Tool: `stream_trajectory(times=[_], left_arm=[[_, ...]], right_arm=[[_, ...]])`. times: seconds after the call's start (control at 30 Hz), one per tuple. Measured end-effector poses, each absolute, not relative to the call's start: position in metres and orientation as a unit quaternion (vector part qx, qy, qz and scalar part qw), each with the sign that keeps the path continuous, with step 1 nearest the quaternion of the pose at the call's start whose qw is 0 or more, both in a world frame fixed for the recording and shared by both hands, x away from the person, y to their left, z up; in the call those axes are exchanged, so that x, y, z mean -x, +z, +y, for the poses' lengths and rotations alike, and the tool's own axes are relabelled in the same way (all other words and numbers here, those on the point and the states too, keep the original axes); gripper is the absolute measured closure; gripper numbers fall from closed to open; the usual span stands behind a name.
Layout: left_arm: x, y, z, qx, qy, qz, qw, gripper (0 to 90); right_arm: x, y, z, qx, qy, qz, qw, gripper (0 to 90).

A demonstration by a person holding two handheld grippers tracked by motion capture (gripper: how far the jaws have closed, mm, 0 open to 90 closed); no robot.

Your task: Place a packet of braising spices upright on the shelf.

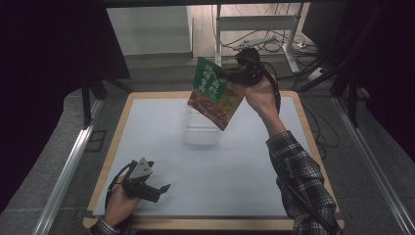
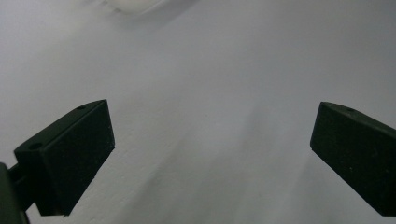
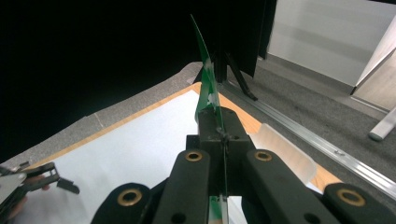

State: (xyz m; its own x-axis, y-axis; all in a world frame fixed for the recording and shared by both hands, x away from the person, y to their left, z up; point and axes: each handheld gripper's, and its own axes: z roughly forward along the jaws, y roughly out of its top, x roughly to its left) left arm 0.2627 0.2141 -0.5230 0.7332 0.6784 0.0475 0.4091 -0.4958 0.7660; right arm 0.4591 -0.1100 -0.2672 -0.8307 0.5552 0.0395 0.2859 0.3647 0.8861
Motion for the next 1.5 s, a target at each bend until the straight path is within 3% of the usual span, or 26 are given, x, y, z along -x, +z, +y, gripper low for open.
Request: stream_trajectory(times=[0.33,0.73,1.5], left_arm=[[-0.262,-0.523,0.214,-0.843,0.169,0.324,0.394,0.0],[-0.263,-0.523,0.214,-0.845,0.168,0.322,0.392,0.0],[-0.262,-0.523,0.214,-0.847,0.166,0.319,0.392,0.0]], right_arm=[[-0.475,-0.271,-0.088,-0.246,0.507,0.815,0.134,89.2],[-0.486,-0.306,-0.079,-0.254,0.472,0.838,0.102,89.1],[-0.500,-0.352,-0.049,-0.260,0.428,0.860,0.101,88.3]])
